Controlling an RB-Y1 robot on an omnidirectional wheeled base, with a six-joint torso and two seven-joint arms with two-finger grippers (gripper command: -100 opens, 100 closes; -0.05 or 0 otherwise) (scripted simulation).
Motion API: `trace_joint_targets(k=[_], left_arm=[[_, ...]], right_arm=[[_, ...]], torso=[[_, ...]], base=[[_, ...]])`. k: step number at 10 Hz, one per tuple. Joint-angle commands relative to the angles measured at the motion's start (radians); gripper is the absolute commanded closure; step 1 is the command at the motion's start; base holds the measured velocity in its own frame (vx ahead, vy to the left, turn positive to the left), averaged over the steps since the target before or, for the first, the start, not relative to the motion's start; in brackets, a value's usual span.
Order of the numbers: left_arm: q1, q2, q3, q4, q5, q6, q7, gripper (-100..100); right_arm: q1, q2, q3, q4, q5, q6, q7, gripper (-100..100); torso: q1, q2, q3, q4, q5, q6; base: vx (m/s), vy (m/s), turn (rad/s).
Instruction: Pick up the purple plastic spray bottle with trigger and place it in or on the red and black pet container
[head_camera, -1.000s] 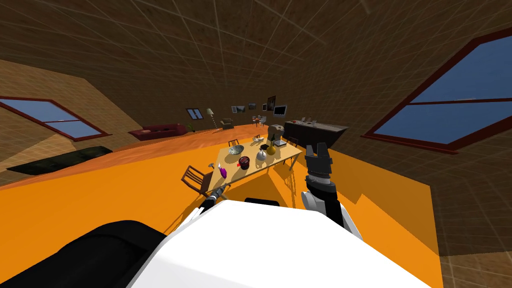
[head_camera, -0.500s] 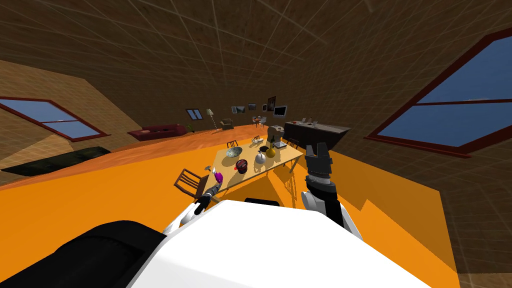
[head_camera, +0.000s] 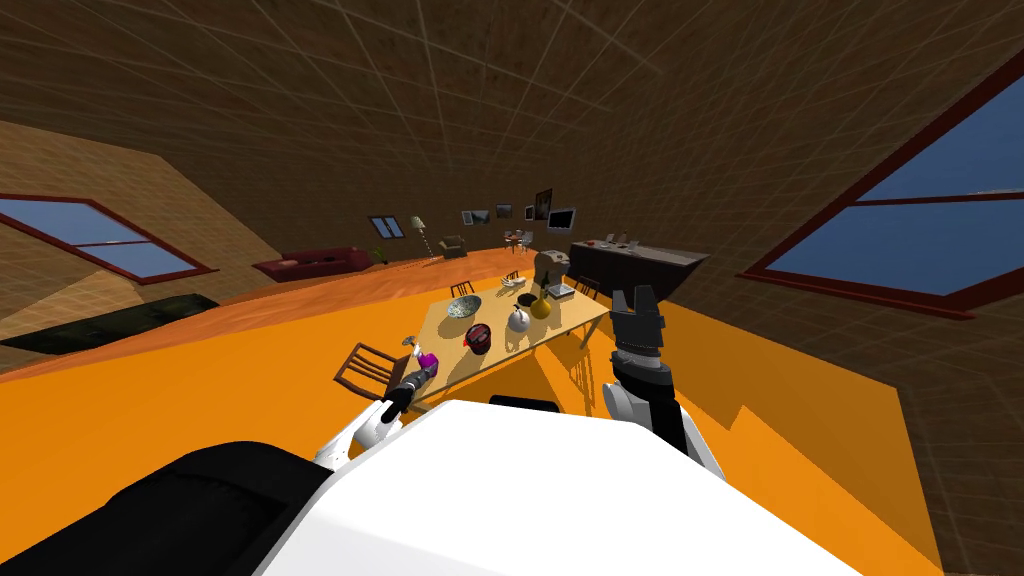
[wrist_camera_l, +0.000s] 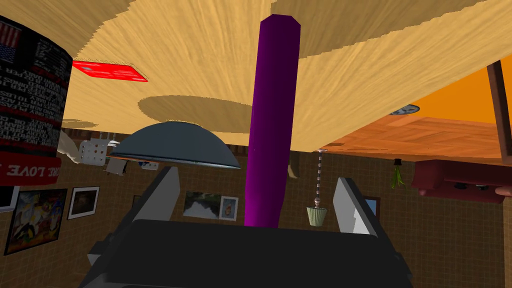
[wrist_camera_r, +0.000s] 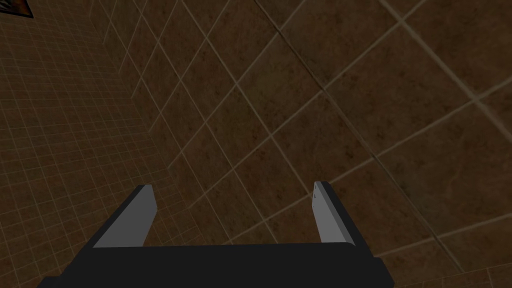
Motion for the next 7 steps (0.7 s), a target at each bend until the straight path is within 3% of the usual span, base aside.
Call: trace_joint_targets(k=[1, 4, 5, 6, 7], left_arm=[[-0.027, -0.01, 0.002, 0.032, -0.004, 0.0, -0.001, -100], [-0.08, -0.03, 0.005, 0.095, -0.012, -0.001, -0.003, -100], [-0.068, -0.024, 0.004, 0.079, -0.009, 0.0, -0.003, -100], [-0.069, -0.024, 0.004, 0.081, -0.009, 0.001, -0.003, 100], [-0.069, -0.024, 0.004, 0.08, -0.009, 0.001, -0.003, 100]], right_arm=[[0.0, 0.0, 0.0, 0.0, 0.0, 0.0, 0.0, 0], [0.0, 0.0, 0.0, 0.0, 0.0, 0.0, 0.0, 0], [0.0, 0.0, 0.0, 0.0, 0.0, 0.0, 0.0, 0], [0.0, 0.0, 0.0, 0.0, 0.0, 0.0, 0.0, 0], [0.0, 0.0, 0.0, 0.0, 0.0, 0.0, 0.0, 0]], torso=[[0.0, 0.0, 0.0, 0.0, 0.0, 0.0], [0.002, 0.004, 0.002, 0.001, 0.001, 0.0], [0.003, 0.004, 0.003, 0.001, 0.001, 0.0], [0.002, 0.004, 0.002, 0.001, 0.0, 0.0], [0.001, 0.003, 0.002, 0.001, 0.0, 0.0]], base=[[-0.01, 0.007, -0.071], [-0.031, 0.025, -0.084], [-0.015, 0.014, -0.016], [0.0, 0.0, 0.0], [0.0, 0.0, 0.0]])
